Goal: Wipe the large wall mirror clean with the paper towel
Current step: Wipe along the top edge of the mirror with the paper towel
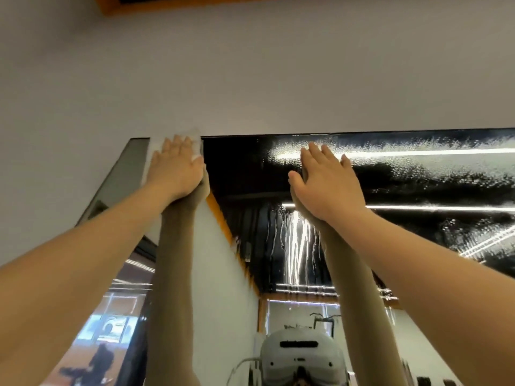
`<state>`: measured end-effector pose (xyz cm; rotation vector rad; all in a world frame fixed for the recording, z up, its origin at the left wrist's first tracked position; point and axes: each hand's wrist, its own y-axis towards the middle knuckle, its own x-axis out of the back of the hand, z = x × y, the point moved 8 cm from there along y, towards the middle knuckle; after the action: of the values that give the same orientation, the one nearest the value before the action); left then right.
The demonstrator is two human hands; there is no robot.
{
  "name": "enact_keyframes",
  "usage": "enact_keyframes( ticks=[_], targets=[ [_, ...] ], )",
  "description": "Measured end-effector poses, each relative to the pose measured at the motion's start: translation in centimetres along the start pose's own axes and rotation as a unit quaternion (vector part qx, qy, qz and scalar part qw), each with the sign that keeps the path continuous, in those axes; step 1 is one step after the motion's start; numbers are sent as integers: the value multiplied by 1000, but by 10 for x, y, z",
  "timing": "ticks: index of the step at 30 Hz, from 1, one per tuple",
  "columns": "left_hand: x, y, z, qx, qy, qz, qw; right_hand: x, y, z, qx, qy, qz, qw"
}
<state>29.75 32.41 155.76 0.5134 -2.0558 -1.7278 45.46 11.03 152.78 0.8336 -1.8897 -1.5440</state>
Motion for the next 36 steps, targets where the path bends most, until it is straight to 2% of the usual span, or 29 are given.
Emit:
enact_keyframes(
  ticks=[9,15,20,23,28,31,36],
  targets=[
    [-11,-35,-110,-80,-24,6,996,3,-3,4,-4,-8,9,1000],
    [-13,-33,-108,-82,-30,6,996,5,-1,8,-7,-4,34,999],
    [-13,-33,-108,-73,-30,11,997,27,-5,2,17,-10,17,1000],
    [-12,-34,-108,-74,-37,23,996,43,-17,-24,21,-8,12,1000],
    [-7,-40,-112,-54,-4,27,998,69,-30,-106,-36,1,-11,999],
    [-3,-42,-113,-28,2,10,1000,66,-30,-134,-25,-25,28,999],
    [-8,-39,-110,15,-19,40,999,49,-38,-159,-22,-22,73,997]
  ],
)
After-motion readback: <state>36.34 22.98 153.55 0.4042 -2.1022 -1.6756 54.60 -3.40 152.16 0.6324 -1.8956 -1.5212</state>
